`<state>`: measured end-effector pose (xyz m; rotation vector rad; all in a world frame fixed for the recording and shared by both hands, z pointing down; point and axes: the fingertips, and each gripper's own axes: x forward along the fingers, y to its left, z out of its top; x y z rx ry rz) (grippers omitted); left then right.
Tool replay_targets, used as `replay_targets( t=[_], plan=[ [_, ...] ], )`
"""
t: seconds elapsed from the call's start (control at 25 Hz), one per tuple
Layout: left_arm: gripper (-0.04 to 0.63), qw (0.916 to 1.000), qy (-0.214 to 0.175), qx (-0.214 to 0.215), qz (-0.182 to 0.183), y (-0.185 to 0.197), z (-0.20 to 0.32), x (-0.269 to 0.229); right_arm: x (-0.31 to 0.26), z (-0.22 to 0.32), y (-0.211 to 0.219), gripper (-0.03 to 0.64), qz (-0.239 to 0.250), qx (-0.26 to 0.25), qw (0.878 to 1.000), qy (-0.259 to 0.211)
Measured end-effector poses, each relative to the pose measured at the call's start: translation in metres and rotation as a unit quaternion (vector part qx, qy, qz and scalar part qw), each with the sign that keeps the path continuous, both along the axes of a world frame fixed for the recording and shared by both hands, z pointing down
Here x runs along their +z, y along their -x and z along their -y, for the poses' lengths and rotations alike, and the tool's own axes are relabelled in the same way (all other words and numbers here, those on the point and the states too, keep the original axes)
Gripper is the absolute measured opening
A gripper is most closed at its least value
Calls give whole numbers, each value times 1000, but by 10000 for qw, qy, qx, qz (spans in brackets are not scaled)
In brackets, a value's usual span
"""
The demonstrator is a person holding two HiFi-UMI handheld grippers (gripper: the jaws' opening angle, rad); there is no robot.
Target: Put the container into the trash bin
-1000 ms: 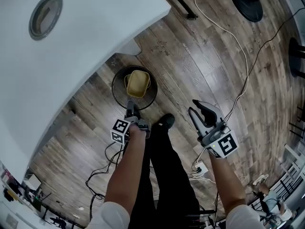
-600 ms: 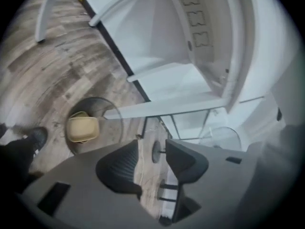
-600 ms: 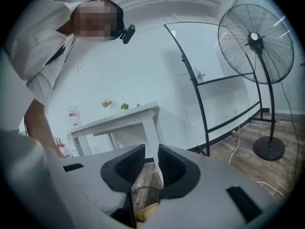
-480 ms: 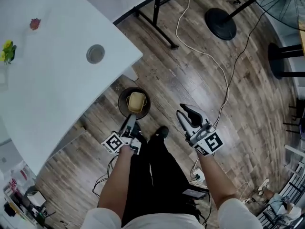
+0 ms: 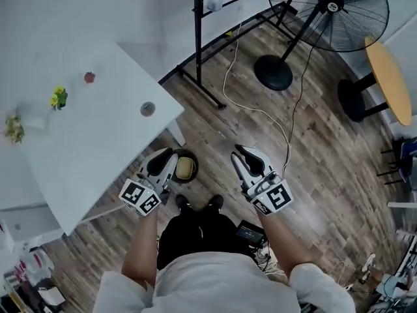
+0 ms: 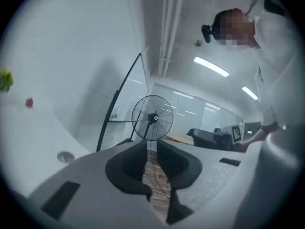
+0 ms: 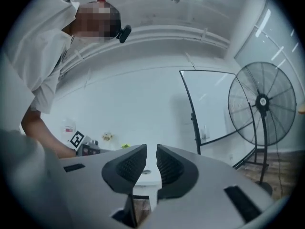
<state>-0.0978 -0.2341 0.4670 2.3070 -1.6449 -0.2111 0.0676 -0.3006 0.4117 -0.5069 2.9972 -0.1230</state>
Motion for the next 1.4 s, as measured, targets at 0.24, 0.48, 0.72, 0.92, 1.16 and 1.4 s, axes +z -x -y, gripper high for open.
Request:
replay_targets(
  t=[0.24, 0.48, 0.72, 0.92, 1.16, 1.4],
  plan=[
    [12, 9901, -748, -160, 1175, 6, -27, -131, -88, -24, -44, 71, 34, 668, 9958, -625],
    [8, 9737, -1394, -174, 1795, 12, -68, -198, -131, -62, -89, 67, 112, 1459, 9833, -1081],
    [9, 9724, -1511, 17, 1779, 20, -122, -204, -139, -125, -110, 67, -71, 2129, 9712, -1068],
    [9, 9765, -1415, 274, 1602, 23, -183, -186, -133, -189, -109, 67, -359, 2575, 9585, -1168],
    [9, 9745, -1268, 759, 1689, -1, -250, -162, -112, -267, -108, 63, -561, 2693, 9565, -971],
    [9, 9793, -1210, 740, 1442, -12, -306, -143, -92, -336, -110, 63, -644, 2715, 9576, -718]
  ],
)
